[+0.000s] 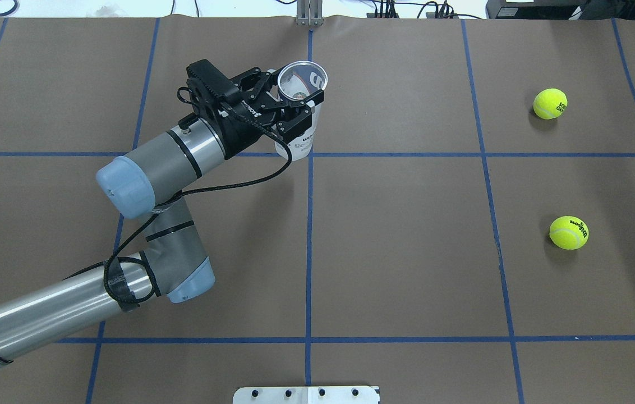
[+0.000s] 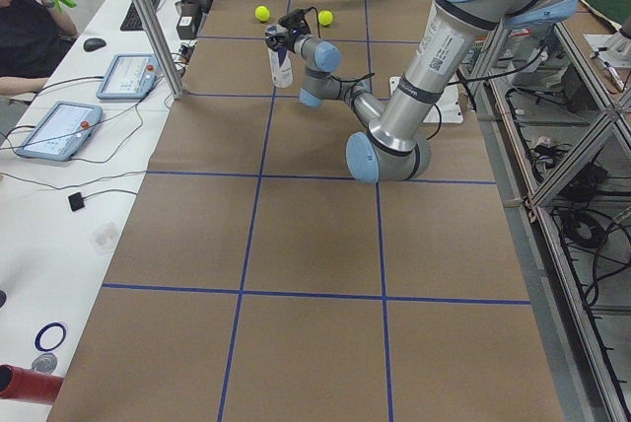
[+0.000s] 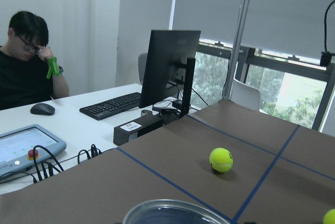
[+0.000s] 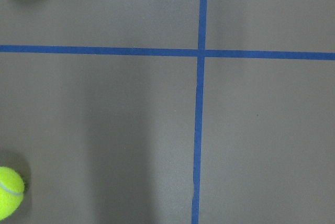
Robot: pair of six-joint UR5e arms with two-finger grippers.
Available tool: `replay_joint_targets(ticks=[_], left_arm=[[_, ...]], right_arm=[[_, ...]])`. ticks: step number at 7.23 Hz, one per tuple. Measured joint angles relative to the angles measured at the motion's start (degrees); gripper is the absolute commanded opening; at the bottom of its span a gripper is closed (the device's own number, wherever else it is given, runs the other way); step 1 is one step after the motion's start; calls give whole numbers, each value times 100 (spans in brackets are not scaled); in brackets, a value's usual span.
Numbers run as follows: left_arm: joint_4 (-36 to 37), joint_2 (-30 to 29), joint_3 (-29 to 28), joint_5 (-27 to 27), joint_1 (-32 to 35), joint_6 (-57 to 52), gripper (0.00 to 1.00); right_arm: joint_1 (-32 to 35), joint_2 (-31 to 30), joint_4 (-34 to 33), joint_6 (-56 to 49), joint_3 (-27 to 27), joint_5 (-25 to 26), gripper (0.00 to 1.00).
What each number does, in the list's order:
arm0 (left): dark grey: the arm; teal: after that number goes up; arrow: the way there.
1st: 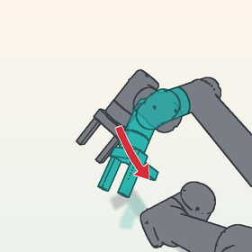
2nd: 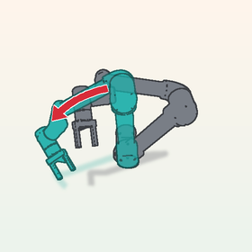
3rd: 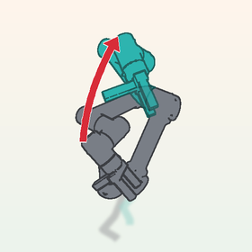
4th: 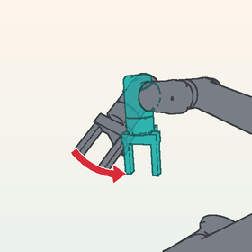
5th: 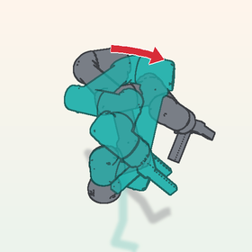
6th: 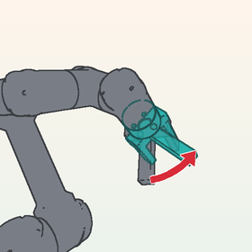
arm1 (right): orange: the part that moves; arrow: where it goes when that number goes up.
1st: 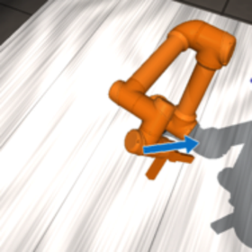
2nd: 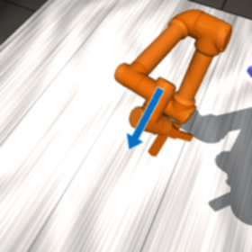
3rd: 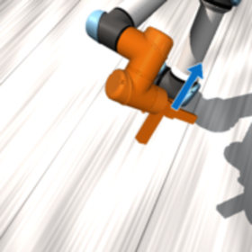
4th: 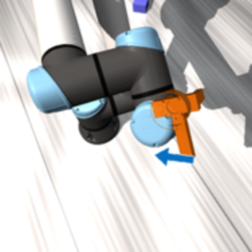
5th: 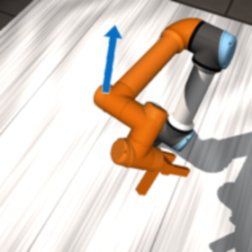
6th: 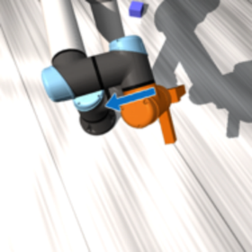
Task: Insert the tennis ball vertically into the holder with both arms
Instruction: 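Lift the can with the left gripper and rotate it upright, then lower the upright can onto the table with the left gripper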
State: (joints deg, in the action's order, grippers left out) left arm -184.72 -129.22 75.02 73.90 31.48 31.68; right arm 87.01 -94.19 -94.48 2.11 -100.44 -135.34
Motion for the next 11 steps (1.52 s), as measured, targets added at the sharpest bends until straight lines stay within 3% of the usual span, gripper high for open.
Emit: replay_joint_targets(ticks=[3,4,5,6,8,11], left_arm=[[-951,-22,-770,-752,-312,-38,18],[-1023,-41,-857,-840,-421,-47,27],[-1042,-88,-886,-867,-490,-48,28],[-1047,-125,-890,-877,-541,-48,43],[-1042,-123,-907,-883,-601,-56,51],[-1040,-102,-925,-885,-611,-65,54]], right_arm=[[0,15,0,0,-15,-9,99],[0,17,0,0,-18,-9,99],[2,19,0,0,-19,-10,99],[3,19,0,0,-19,-10,99],[3,16,0,0,-20,-10,99],[7,9,0,0,-17,-10,99]])
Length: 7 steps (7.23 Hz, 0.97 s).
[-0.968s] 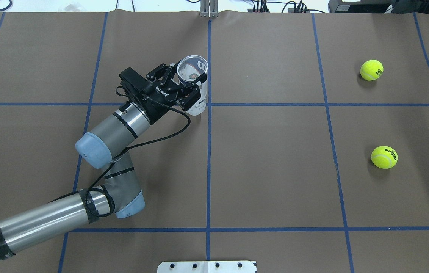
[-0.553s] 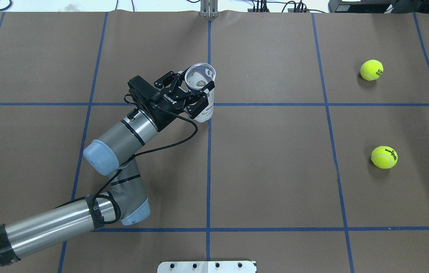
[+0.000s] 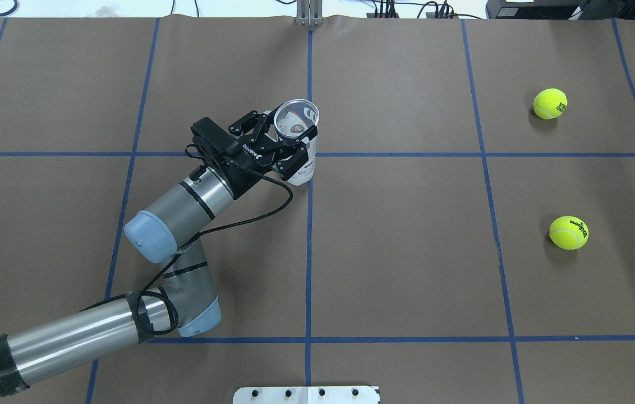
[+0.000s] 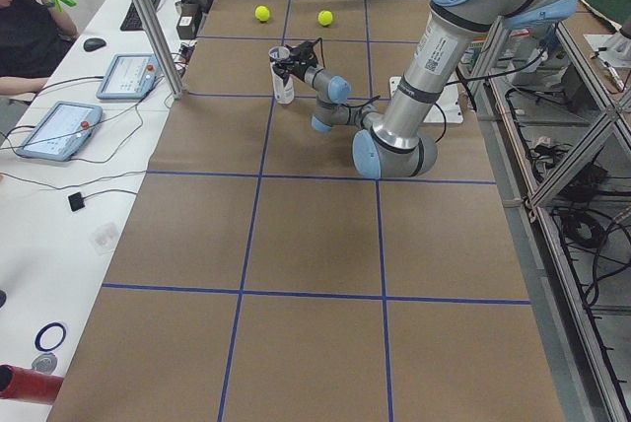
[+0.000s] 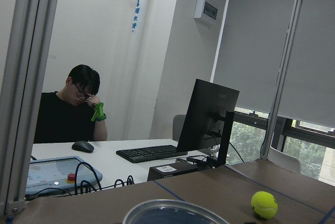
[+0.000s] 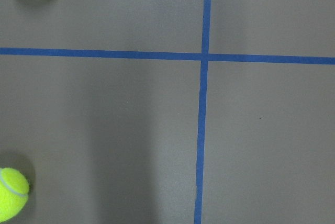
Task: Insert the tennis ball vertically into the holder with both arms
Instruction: 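Lower the upright can onto the table with the left gripper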
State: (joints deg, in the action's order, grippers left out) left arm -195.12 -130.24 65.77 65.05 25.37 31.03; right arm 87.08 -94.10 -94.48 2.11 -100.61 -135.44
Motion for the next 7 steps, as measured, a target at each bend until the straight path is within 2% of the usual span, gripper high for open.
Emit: replay_joint_targets(ticks=[1,2,7], left_arm=[[0,4,-2,0,2,0,84],[-2,7,-2,-3,3,0,98],[-20,7,23,-1,-13,7,99]], right_arm=[[-1,-1,0,0,1,0,99],[-1,-8,0,0,2,0,99],[-3,-29,4,0,2,9,99]])
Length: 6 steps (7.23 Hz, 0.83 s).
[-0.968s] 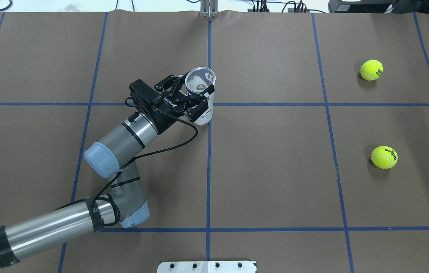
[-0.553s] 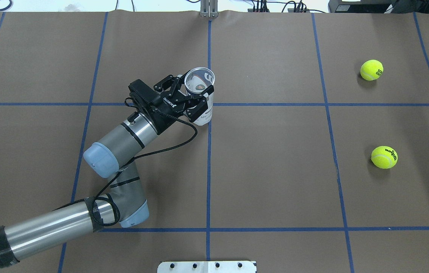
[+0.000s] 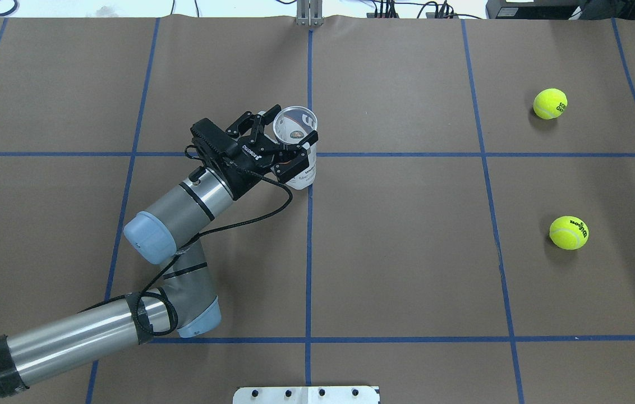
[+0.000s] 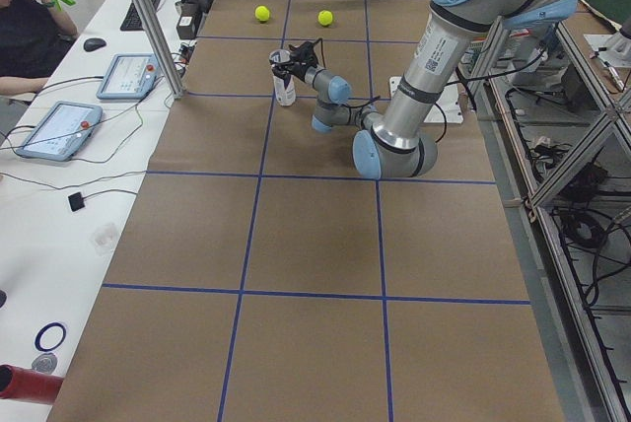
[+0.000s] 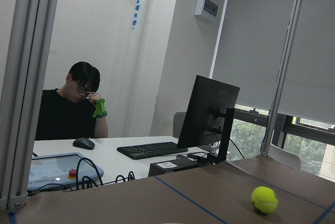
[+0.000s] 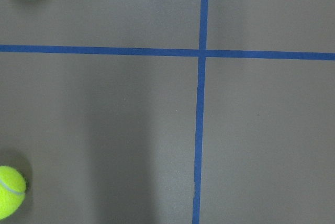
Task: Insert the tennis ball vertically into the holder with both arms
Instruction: 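Lower the upright can onto the table with the left gripper, then open the left gripper and draw it back from the can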
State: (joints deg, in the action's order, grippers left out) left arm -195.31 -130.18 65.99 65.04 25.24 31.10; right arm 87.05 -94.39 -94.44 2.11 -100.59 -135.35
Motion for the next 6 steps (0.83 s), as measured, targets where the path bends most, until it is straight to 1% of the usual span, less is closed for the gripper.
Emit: replay_joint_targets(ticks=[1,3,4,5,6], left_arm=[[-4,-9,55,4,9,1,99],[146,32,464,62,199,7,99],[517,259,891,216,334,14,99],[1126,673,1546,413,431,34,99],[1989,1175,2355,526,465,67,98]], right_arm=[[3,0,3,0,-3,0,99],[1,3,3,0,-10,0,99],[9,7,-1,2,-16,0,99],[16,14,-3,6,-19,0,99],[19,20,-4,8,-21,2,99]])
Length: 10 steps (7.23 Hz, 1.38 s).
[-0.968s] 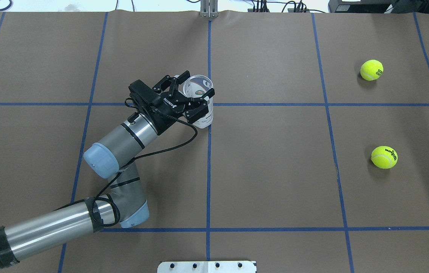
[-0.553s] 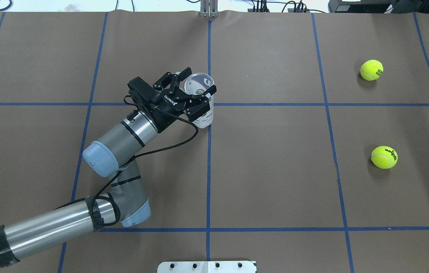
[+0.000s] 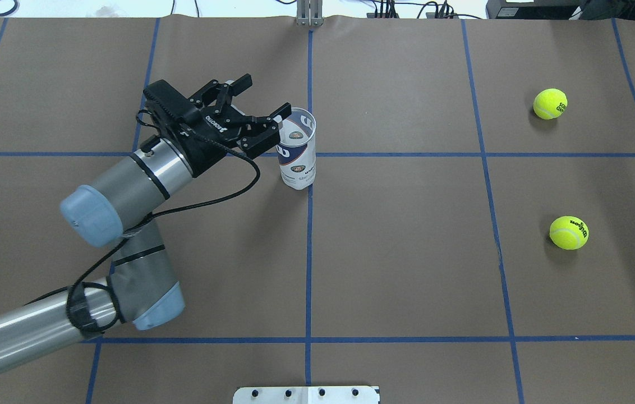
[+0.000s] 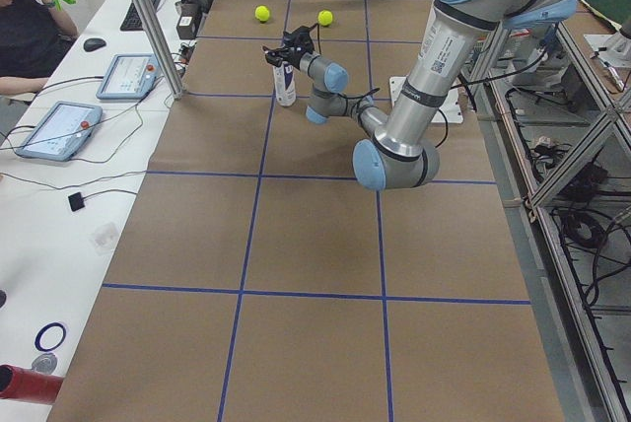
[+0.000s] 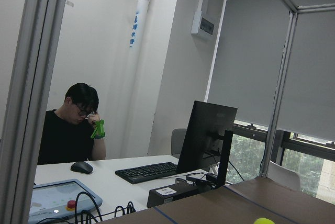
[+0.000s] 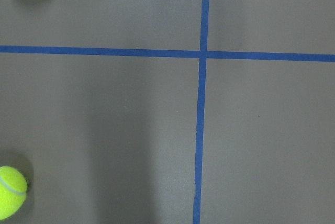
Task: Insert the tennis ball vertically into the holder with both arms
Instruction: 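Open the left gripper and draw it back from the can, then move the left gripper to the can's base, fingers open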
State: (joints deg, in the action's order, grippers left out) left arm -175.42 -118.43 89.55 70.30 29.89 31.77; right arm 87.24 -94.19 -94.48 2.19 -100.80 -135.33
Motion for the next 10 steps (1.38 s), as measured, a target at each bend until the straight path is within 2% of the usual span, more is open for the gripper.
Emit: replay_joint_targets(ticks=[1,2,3,4,5,7,8,10], left_arm=[[1013,372,696,42,-12,41,96],[1832,550,1080,40,-44,176,92],[2349,651,1209,24,-121,564,89],[2572,710,1184,-71,-292,1006,89],[2644,748,1093,-395,-548,1237,90],[2676,737,865,-1318,-1125,1375,89],[2679,676,692,-1617,-1292,1387,89],[2680,434,365,-1895,-1401,1391,90]], right_arm=[[3,6,0,1,-1,4,99],[3,10,0,1,-1,6,99],[3,12,0,3,-1,9,99],[4,14,0,26,-7,12,99],[3,14,0,74,-13,23,99],[4,14,1,131,-17,48,99],[14,17,5,140,-33,45,99],[21,55,2,200,-98,-2,100]])
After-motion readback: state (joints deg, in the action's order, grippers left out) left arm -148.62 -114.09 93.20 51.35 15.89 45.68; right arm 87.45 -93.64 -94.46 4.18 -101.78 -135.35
